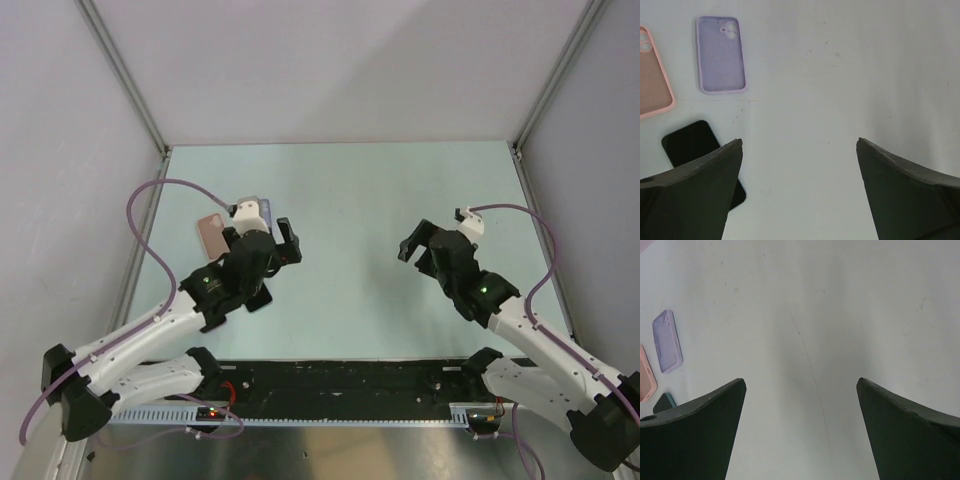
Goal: Put the phone into the phone case
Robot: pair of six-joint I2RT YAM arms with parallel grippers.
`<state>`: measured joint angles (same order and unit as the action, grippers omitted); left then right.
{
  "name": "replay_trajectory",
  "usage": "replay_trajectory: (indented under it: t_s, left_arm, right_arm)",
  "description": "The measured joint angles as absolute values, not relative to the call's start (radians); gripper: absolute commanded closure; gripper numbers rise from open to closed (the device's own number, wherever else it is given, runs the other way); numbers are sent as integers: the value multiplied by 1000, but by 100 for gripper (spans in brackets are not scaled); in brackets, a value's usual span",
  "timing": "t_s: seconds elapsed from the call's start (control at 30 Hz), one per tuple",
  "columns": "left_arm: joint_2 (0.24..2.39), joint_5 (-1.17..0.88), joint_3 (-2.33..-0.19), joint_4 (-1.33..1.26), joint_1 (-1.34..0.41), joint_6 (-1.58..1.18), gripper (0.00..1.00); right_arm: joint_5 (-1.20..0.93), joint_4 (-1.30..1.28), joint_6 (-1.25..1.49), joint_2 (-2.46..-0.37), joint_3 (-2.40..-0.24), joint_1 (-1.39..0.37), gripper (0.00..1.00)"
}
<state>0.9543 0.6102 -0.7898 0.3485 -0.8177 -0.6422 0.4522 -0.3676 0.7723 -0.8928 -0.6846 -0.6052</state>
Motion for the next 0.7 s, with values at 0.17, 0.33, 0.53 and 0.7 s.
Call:
replay_trajectory:
  t_s: [0.17, 0.33, 0.53, 0.7]
  left_arm:
    - [993, 626, -822, 347, -810, -628, 0]
    - [1042, 620, -852, 349, -755, -631, 0]
    - [1197, 559, -971, 355, -578, -654, 1]
    - [1424, 487, -1139, 338, -449, -658, 14]
  right_arm:
    - [427, -364, 749, -896, -685, -583, 1]
    - [399, -361, 730, -911, -685, -550, 1]
    - [355, -358, 708, -916, -685, -503, 0]
    - [312, -350, 698, -915, -685, -477, 1]
